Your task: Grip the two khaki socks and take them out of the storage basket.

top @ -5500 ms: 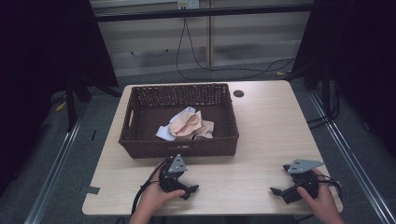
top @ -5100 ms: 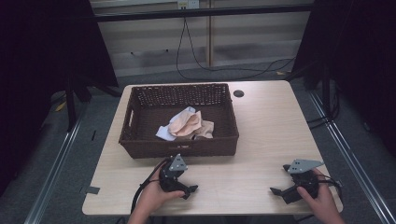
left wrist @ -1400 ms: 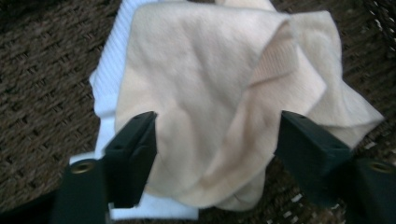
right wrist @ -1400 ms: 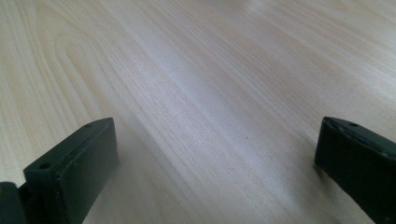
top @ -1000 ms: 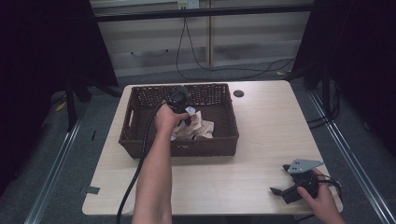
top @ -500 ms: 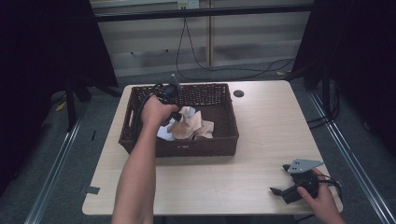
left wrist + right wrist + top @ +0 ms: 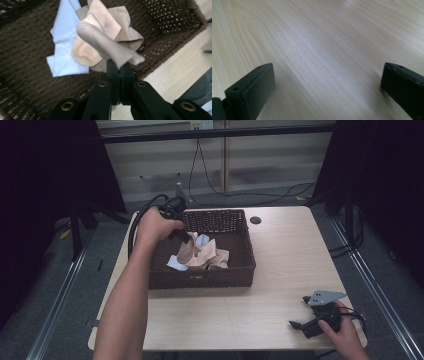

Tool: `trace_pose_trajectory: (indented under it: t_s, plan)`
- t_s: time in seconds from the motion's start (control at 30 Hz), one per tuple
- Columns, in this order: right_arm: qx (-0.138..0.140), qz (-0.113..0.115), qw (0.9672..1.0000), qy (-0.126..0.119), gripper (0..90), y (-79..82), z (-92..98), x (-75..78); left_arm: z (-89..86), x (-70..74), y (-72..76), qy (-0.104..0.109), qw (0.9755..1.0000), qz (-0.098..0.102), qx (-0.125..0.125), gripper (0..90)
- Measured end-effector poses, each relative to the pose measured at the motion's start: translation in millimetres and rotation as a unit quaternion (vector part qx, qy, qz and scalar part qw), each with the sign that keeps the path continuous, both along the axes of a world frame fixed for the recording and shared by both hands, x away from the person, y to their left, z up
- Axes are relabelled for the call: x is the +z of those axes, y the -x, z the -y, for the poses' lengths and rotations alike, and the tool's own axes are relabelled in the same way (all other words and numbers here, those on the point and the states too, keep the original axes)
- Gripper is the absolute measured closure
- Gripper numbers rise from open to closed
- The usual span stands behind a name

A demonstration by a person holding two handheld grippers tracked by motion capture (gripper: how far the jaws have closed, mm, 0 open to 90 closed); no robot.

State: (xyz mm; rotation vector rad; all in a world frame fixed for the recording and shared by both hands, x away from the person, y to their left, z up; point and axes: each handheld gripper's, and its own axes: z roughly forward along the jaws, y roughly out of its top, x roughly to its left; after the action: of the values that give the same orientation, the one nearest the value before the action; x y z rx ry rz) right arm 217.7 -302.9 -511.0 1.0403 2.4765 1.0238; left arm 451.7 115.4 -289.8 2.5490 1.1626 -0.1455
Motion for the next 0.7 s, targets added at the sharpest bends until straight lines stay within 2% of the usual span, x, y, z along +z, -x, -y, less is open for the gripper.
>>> trace_pose_trajectory:
  t_s: [0.03,0.07,0.1,0.2,0.37,0.6,0.7]
  plan:
    - [0.000,0.000,1.0000,0.000,0.0,0.0,0.0,0.0,1.2,9.4,2.4,-0.001,1.0000,0.004,-0.004,88.6]
    - [0.000,0.000,1.0000,0.000,0.0,0.0,0.0,0.0,1.2,9.4,2.4,-0.001,1.0000,0.004,-0.004,88.6]
    - [0.000,0.000,1.0000,0.000,0.0,0.0,0.0,0.0,2.2,15.5,4.1,-0.003,1.0000,0.007,-0.006,88.6]
    - [0.000,0.000,1.0000,0.000,0.0,0.0,0.0,0.0,2.8,32.7,9.8,0.008,0.9999,0.009,-0.010,88.6]
    - [0.000,0.000,1.0000,0.000,0.0,0.0,0.0,0.0,1.6,45.7,17.3,0.014,0.9998,0.005,-0.016,88.6]
    - [0.000,0.000,1.0000,0.000,0.0,0.0,0.0,0.0,2.2,56.0,27.6,0.023,0.9993,0.003,-0.028,88.6]
    - [0.000,0.000,1.0000,0.000,0.0,0.0,0.0,0.0,2.5,59.7,32.8,0.028,0.9987,0.003,-0.043,88.6]
